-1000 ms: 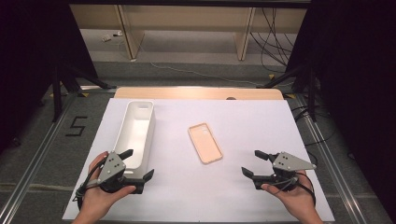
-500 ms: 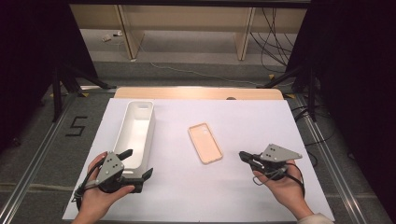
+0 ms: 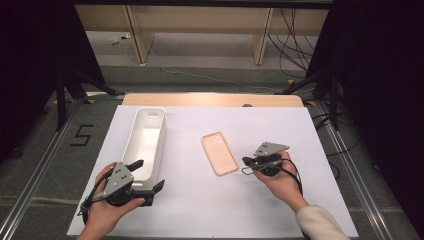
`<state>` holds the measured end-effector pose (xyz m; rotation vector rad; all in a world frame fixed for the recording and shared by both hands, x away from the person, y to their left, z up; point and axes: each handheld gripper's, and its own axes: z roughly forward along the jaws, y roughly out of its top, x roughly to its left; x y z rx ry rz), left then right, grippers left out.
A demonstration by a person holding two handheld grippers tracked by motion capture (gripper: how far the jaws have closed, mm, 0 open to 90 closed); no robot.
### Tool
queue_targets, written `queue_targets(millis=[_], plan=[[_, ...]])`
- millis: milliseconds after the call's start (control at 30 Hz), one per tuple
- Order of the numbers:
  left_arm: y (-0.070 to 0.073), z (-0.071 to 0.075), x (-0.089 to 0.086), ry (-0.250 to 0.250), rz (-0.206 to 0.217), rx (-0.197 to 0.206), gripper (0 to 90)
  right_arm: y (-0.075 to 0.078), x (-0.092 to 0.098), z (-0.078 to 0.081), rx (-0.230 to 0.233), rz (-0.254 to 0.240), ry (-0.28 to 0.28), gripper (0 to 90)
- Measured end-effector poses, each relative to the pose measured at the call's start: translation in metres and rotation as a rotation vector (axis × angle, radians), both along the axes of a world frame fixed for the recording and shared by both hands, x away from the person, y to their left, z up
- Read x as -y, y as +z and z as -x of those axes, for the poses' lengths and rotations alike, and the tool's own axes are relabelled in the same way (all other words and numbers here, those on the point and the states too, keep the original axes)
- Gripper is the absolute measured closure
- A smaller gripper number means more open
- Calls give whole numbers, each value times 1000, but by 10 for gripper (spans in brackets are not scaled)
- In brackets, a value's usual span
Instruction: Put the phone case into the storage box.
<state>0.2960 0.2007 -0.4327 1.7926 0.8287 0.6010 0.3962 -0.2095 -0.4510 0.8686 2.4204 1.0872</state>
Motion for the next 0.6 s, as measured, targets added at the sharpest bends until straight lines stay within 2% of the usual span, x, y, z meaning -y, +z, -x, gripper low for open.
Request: queue_targets(millis=[100, 167, 300, 600], plan=[[0, 0, -2, 6, 0, -5, 89, -10, -6, -16, -36, 26, -20, 900], [0, 0, -2, 5, -3, -3, 90, -16, -8, -21, -47, 36, -39, 900], [0, 1, -1, 2, -9, 3, 90, -25, -10, -25, -78, 47, -48, 900], [0, 1, -1, 4, -9, 4, 92, -31, -16, -27, -95, 71, -27, 900]])
